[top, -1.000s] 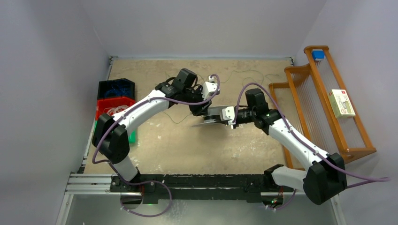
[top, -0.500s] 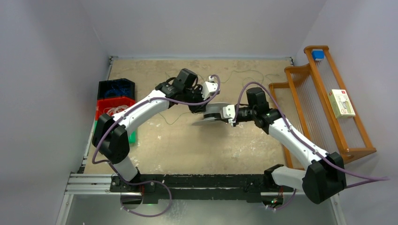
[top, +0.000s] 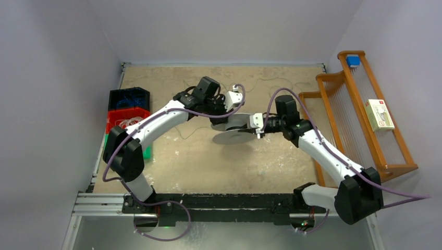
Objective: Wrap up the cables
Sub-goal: Wrap the cable around the cable reel.
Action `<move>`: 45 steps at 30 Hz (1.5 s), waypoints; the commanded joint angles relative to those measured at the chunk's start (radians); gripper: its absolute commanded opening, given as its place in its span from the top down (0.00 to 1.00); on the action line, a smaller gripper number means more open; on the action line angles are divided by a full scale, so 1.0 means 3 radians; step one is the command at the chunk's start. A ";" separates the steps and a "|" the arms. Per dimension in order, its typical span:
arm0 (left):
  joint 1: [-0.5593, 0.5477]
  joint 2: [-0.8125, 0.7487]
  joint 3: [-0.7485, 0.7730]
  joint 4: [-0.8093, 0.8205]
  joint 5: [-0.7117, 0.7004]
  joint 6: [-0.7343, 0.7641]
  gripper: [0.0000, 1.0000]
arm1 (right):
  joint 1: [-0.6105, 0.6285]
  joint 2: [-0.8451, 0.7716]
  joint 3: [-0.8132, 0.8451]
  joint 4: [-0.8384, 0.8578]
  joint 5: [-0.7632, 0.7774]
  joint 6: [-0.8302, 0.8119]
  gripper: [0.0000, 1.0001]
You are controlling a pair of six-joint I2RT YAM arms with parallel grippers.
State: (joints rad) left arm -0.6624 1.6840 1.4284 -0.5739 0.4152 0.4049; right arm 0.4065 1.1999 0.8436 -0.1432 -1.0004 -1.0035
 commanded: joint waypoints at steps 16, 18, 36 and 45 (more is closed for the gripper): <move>0.0355 -0.0682 -0.0096 0.0150 0.0600 -0.0117 0.22 | -0.0296 0.0475 0.0024 -0.0703 -0.0333 -0.0655 1.00; 0.0337 -0.0662 -0.0167 0.0179 0.0641 -0.0077 0.22 | -0.0306 0.0487 0.0040 -0.0690 -0.0344 -0.0624 1.00; -0.0106 -0.0492 -0.0488 0.0840 -0.0246 -0.0084 0.41 | -0.0387 0.0494 0.0155 -0.0826 -0.0505 -0.0517 1.00; -0.0146 -0.0346 -0.0428 0.0904 -0.0199 -0.0050 0.44 | -0.0403 0.0515 0.0174 -0.0854 -0.0518 -0.0526 1.00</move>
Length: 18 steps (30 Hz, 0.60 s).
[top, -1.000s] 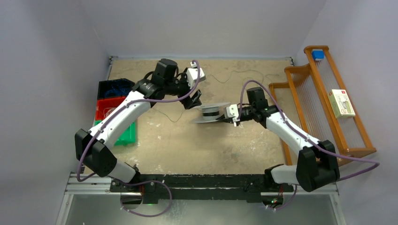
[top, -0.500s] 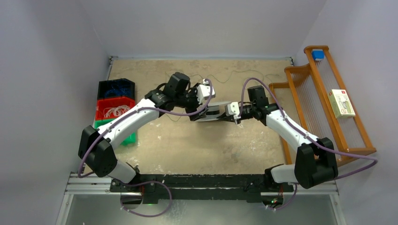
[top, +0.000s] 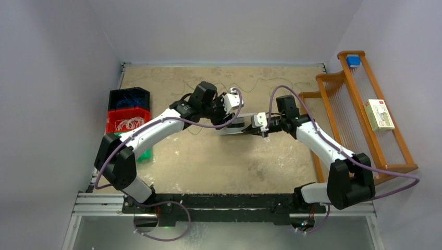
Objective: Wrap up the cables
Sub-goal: Wrap the cable around the cable reel.
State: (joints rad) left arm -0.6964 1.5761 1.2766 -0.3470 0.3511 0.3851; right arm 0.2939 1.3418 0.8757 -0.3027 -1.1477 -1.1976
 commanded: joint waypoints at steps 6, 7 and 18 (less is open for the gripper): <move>-0.0119 0.0040 0.0066 0.0192 -0.0102 0.0020 0.51 | -0.0027 0.0058 0.0084 -0.0341 -0.0045 0.0121 1.00; -0.0127 0.0047 0.0066 0.0205 -0.0113 0.0015 0.51 | -0.0028 0.0064 0.0083 -0.0341 -0.0045 0.0118 1.00; -0.0189 0.0110 0.0132 0.0153 -0.0535 0.0026 0.59 | -0.0034 0.0066 0.0088 -0.0351 -0.0050 0.0116 1.00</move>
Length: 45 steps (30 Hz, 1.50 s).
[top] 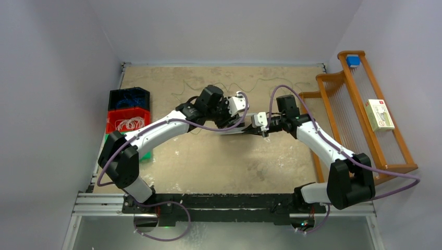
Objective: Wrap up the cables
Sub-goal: Wrap the cable around the cable reel.
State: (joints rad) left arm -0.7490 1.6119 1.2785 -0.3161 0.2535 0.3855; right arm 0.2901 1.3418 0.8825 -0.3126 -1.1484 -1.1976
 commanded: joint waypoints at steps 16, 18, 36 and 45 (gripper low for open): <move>-0.0029 0.0092 0.0160 -0.0008 -0.0249 0.0026 0.91 | -0.0021 0.0081 0.0090 -0.0345 -0.0062 0.0104 1.00; -0.0029 0.0098 0.0143 -0.0019 -0.0282 0.0038 1.00 | -0.0025 0.0079 0.0098 -0.0354 -0.0080 0.0115 1.00; 0.0590 -0.0280 0.0846 -0.0204 -0.0178 -0.0553 1.00 | -0.0030 -0.0731 0.0102 0.0802 0.0743 0.1142 0.23; 0.0642 -0.0577 0.1249 0.0250 -0.1012 -0.1084 1.00 | 0.0197 -0.0801 0.0125 0.1380 0.0433 0.1632 0.18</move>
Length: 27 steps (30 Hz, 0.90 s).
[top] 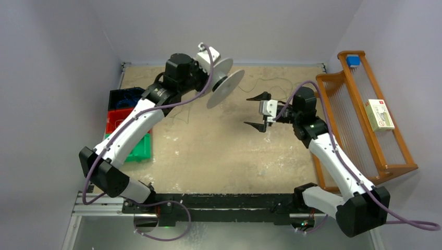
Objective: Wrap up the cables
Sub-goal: Wrap the cable around the cable reel.
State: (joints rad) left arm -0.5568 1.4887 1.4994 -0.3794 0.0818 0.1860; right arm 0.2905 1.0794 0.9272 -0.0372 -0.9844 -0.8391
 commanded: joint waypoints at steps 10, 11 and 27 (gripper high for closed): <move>0.0035 0.0053 0.1301 0.0099 -0.1311 -0.1496 1.00 | 0.1004 0.0944 0.0190 0.1554 0.1046 0.1174 0.15; 0.0038 0.0057 0.1332 0.0080 -0.1281 -0.1528 1.00 | 0.1058 0.1028 0.0240 0.1598 0.1133 0.1171 0.15; 0.0538 0.0087 0.1283 -0.0124 -0.0619 -0.2375 1.00 | 0.1495 0.1988 0.0555 0.2476 0.1646 0.1977 0.15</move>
State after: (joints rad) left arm -0.4030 1.5387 1.8793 -0.5014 -0.1589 -0.4351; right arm 0.7197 1.6482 1.0176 0.6025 -0.5610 -0.3450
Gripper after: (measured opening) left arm 0.041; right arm 0.849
